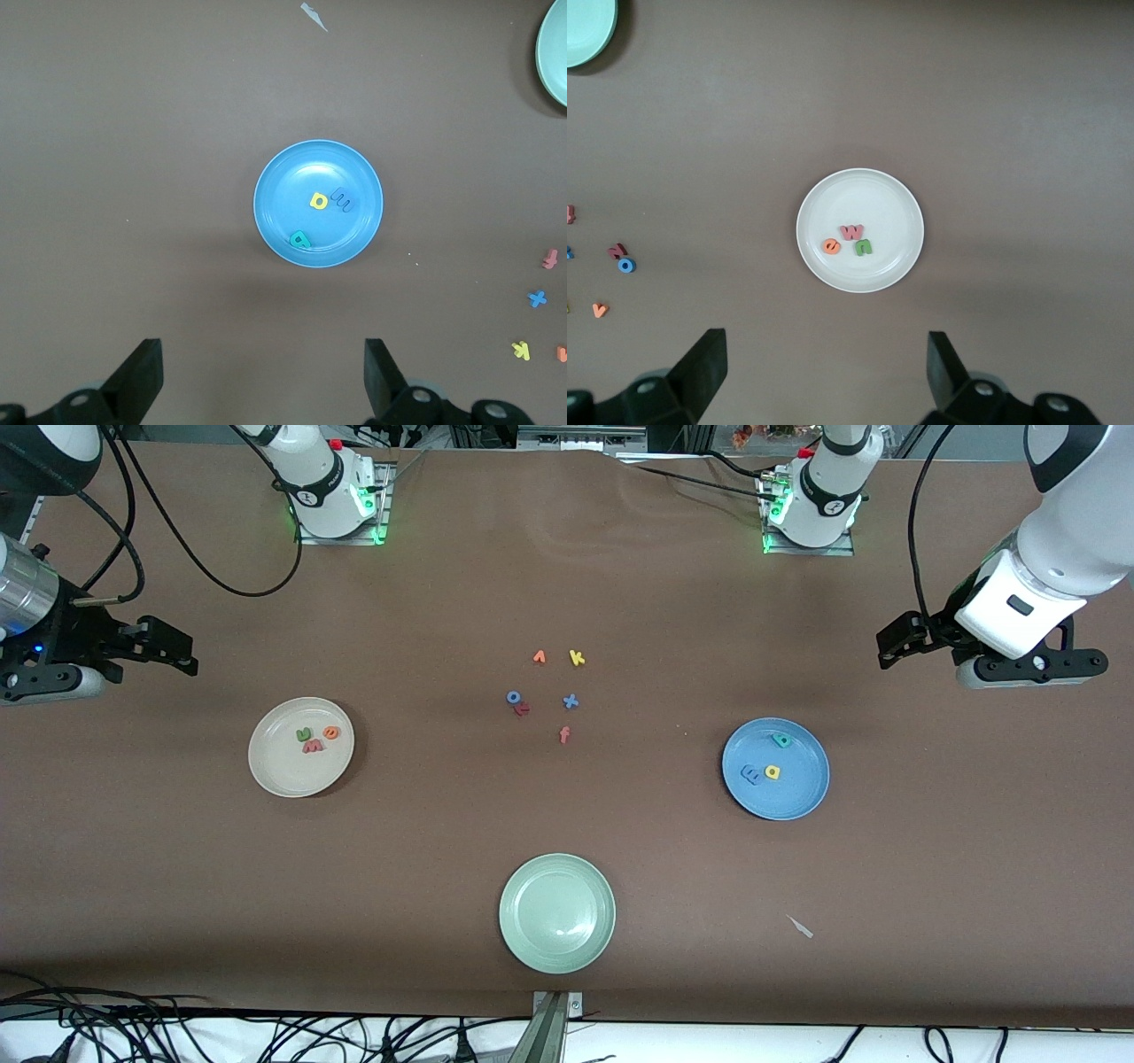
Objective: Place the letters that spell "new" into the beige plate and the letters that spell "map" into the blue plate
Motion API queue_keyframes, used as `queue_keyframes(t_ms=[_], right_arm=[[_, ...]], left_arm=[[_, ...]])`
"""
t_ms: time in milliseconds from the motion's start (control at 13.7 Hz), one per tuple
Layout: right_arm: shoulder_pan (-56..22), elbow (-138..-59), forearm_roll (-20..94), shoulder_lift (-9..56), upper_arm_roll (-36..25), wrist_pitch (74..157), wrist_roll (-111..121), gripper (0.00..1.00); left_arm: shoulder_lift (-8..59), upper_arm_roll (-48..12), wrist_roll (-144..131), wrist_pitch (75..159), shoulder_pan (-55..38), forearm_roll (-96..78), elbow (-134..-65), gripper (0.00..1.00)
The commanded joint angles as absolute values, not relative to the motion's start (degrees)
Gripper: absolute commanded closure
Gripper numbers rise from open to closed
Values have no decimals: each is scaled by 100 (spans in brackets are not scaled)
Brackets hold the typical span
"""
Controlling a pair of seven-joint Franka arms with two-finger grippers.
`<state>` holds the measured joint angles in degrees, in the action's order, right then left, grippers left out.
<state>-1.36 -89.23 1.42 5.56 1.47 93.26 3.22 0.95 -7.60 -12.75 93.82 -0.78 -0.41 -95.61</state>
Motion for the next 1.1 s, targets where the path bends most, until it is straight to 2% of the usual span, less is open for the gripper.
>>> queue_keyframes(t_ms=[0, 1024], right_arm=[[-97, -8842, 70, 580, 185, 9237, 395, 0], [-105, -8833, -149, 615, 185, 9229, 545, 0]], left_arm=[[44, -756, -1195, 9299, -79, -158, -9545, 0], [35, -756, -1178, 9290, -79, -158, -9536, 0]])
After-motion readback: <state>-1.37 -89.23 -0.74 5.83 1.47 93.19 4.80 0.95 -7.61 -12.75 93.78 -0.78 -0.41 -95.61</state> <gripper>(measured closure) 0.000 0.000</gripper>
